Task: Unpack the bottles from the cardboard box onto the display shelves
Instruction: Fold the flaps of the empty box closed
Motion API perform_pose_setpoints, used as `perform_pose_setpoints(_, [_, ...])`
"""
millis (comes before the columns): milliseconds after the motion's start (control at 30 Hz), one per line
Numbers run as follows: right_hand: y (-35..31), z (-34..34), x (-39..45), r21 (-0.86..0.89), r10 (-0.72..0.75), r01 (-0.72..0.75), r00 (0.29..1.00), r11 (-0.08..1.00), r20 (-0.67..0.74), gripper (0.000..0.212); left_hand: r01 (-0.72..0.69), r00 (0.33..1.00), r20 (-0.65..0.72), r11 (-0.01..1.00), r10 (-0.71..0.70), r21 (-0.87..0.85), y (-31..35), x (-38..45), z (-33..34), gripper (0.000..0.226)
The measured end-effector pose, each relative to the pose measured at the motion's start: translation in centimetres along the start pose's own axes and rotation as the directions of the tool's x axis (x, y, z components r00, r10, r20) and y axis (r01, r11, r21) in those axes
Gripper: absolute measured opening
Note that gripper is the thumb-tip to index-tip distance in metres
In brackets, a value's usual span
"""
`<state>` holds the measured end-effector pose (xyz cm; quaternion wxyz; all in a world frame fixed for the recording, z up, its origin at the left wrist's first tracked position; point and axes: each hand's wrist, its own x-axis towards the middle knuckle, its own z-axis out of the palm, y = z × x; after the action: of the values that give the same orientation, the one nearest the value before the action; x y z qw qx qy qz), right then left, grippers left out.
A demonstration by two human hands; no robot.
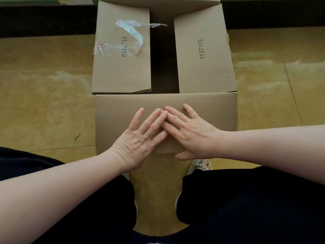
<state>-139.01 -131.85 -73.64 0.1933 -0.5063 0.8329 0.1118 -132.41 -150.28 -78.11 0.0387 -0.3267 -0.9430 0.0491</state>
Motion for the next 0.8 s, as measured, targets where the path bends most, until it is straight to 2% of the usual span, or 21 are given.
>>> perform_pose_setpoints(100, [-0.2, -1.5, -0.3, 0.050, 0.025, -0.025, 1.000, 0.998, 0.015, 0.106, 0.054, 0.998, -0.035, 0.993, -0.058, -0.105, 0.2, 0.1, -1.4, 0.061])
perform_pose_setpoints(233, [0.4, -3.4, -0.7, 0.180, 0.025, -0.019, 0.999, 0.983, -0.030, 0.088, 0.104, 0.990, -0.074, 0.980, -0.118, -0.167, -0.4, 0.8, -3.7, 0.053])
perform_pose_setpoints(433, [2.8, -8.0, -0.7, 0.281, 0.029, -0.024, 0.999, 0.959, -0.013, 0.064, 0.136, 0.990, -0.028, 0.983, -0.141, -0.120, -3.6, 2.8, -8.3, 0.045])
perform_pose_setpoints(567, [4.3, -10.0, 0.0, 0.306, 0.044, -0.035, 0.999, 0.951, -0.023, 0.055, 0.083, 0.996, -0.005, 0.992, -0.083, -0.095, -6.0, 4.3, -10.4, 0.031])
perform_pose_setpoints(633, [5.0, -11.0, 0.3, 0.306, 0.069, -0.055, 0.997, 0.950, -0.035, 0.047, 0.078, 0.997, 0.020, 0.993, -0.076, -0.084, -7.0, 5.2, -11.1, 0.031])
perform_pose_setpoints(733, [6.1, -12.3, 0.9, 0.270, 0.107, -0.084, 0.991, 0.959, -0.074, 0.035, 0.115, 0.989, 0.097, 0.991, -0.108, -0.063, -8.3, 6.8, -12.9, 0.027])
perform_pose_setpoints(800, [6.9, -12.9, 1.4, 0.240, 0.122, -0.091, 0.985, 0.966, -0.118, 0.029, 0.190, 0.975, 0.122, 0.982, -0.187, -0.016, -9.2, 7.8, -12.9, 0.030])
